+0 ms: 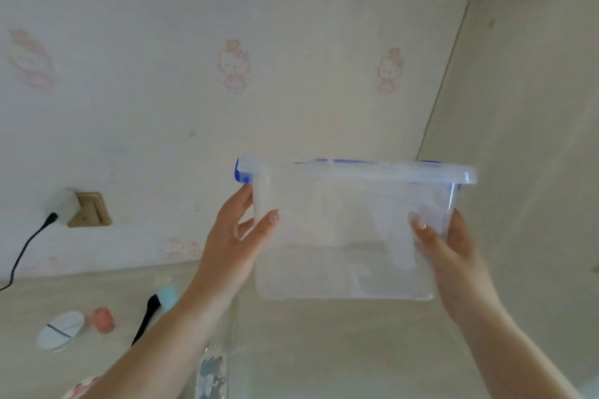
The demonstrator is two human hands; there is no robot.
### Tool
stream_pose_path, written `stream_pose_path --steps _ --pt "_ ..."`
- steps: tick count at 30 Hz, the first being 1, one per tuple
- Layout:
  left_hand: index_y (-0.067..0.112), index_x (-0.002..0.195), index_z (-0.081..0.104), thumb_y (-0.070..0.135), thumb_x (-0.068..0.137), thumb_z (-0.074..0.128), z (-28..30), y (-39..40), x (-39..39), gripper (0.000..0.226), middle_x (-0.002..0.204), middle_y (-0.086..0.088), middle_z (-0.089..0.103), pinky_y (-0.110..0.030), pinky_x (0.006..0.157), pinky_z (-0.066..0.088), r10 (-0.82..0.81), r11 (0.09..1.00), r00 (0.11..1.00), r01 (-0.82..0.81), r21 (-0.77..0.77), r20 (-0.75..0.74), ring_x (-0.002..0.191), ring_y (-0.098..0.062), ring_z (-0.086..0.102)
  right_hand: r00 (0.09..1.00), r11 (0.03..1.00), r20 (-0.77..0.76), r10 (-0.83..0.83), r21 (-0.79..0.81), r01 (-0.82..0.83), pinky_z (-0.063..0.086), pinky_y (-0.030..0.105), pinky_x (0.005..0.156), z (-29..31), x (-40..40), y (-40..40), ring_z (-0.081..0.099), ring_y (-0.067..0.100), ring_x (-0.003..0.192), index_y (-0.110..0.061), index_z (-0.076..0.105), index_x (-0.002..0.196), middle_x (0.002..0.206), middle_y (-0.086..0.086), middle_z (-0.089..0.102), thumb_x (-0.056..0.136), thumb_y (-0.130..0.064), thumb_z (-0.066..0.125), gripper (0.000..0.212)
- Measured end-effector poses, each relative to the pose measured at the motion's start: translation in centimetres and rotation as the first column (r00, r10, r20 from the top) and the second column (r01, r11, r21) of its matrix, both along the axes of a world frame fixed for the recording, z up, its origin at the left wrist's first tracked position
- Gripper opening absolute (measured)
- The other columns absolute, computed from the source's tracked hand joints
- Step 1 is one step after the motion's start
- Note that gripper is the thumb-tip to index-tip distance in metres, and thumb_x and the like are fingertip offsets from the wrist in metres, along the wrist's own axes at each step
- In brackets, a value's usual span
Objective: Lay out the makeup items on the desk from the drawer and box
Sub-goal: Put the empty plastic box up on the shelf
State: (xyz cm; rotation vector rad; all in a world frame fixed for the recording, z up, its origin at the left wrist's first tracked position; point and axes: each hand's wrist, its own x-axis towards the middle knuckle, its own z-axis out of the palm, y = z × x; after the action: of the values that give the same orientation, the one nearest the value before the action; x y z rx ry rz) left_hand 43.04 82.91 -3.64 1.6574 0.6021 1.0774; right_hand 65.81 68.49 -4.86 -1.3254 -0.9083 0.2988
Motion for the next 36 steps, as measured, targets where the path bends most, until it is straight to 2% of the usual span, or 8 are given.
stream_pose_path --steps 5,10,16,21,25,29,33,36 --pt "0.035 0.141 0.037 0.042 0.076 0.055 5.0 -1.1 -1.4 0.068 0.145 0.015 0.041 -0.035 0.114 0.029 0.008 0.992 1.0 -0.01 0.127 0.017 0.132 0.006 0.035 1.0 0.998 -0.001 -0.008 0.061 0.008 0.048 0.039 0.086 5.1 -1.1 -0.4 0.065 -0.005 0.092 -0.048 0.063 0.103 0.1 -0.022 0.07 0.07 -0.058 0.068 0.035" --pt "0.044 0.144 0.025 0.055 0.068 0.06 10.9 -2.0 -2.5 0.084 0.149 0.022 0.03 -0.038 0.117 0.023 -0.019 0.98 0.996 0.002 0.197 0.083 0.137 0.006 0.028 0.998 0.994 0.011 0.068 0.081 -0.069 0.048 0.035 0.081 11.6 -0.9 -1.7 0.061 -0.007 0.1 -0.042 0.065 0.105 0.108 -0.023 0.067 0.043 -0.078 0.07 0.072" --pt "0.04 0.143 0.033 0.058 0.068 0.062 18.7 -3.3 -3.0 0.082 0.15 0.008 0.037 -0.049 0.113 0.026 -0.148 0.943 0.969 0.076 0.325 0.2 0.139 -0.019 0.036 0.978 0.977 0.154 0.142 0.135 -0.163 0.059 0.034 0.073 20.4 0.0 -4.0 0.067 0.0 0.094 -0.044 0.073 0.087 0.098 -0.015 0.073 0.058 -0.052 0.064 0.032" --pt "0.031 0.137 0.045 0.046 0.08 0.054 24.3 -4.8 -2.0 0.06 0.139 0.011 0.052 -0.047 0.111 0.029 -0.215 0.856 0.949 0.07 0.513 0.229 0.132 -0.012 0.045 0.939 0.962 0.304 0.16 0.166 -0.218 0.057 0.031 0.071 26.8 0.8 -5.0 0.069 0.003 0.089 -0.041 0.072 0.093 0.096 -0.012 0.073 0.06 -0.056 0.064 0.036" --pt "0.03 0.134 0.049 0.052 0.079 0.055 28.3 -4.6 -1.4 0.059 0.136 0.008 0.055 -0.053 0.111 0.029 -0.176 0.823 0.961 0.024 0.568 0.215 0.13 -0.018 0.047 0.937 0.948 0.316 0.149 0.225 -0.227 0.059 0.029 0.064 30.8 1.6 -4.7 0.071 0.008 0.084 -0.038 0.074 0.08 0.089 -0.008 0.075 0.064 -0.052 0.064 0.023" --pt "0.035 0.122 0.059 0.053 0.077 0.055 31.1 -4.0 -1.2 0.049 0.123 0.014 0.064 -0.044 0.105 0.038 -0.166 0.82 0.955 -0.004 0.573 0.244 0.119 -0.011 0.057 0.924 0.941 0.35 0.154 0.232 -0.245 0.057 0.032 0.069 33.4 1.8 -3.9 0.068 0.005 0.076 -0.04 0.075 0.079 0.083 -0.012 0.072 0.063 -0.054 0.063 0.024" --pt "0.046 0.098 0.068 0.05 0.079 0.054 33.7 -3.6 -0.4 0.025 0.106 0.026 0.068 -0.006 0.071 0.048 -0.19 0.762 0.945 -0.03 0.647 0.267 0.102 0.01 0.061 0.934 0.942 0.342 0.107 0.265 -0.205 0.051 0.04 0.078 35.7 2.7 -2.9 0.064 0.008 0.092 -0.033 0.07 0.088 0.092 -0.014 0.07 0.064 -0.059 0.066 0.036" --pt "0.053 0.087 0.069 0.046 0.084 0.053 35.2 -3.2 0.1 0.018 0.1 0.032 0.068 -0.001 0.063 0.045 -0.175 0.738 0.945 -0.059 0.672 0.275 0.095 0.017 0.06 0.934 0.932 0.346 0.092 0.3 -0.202 0.05 0.041 0.083 37.1 3.3 -1.9 0.061 0.011 0.103 -0.033 0.066 0.099 0.106 -0.014 0.069 0.076 -0.055 0.064 0.031"
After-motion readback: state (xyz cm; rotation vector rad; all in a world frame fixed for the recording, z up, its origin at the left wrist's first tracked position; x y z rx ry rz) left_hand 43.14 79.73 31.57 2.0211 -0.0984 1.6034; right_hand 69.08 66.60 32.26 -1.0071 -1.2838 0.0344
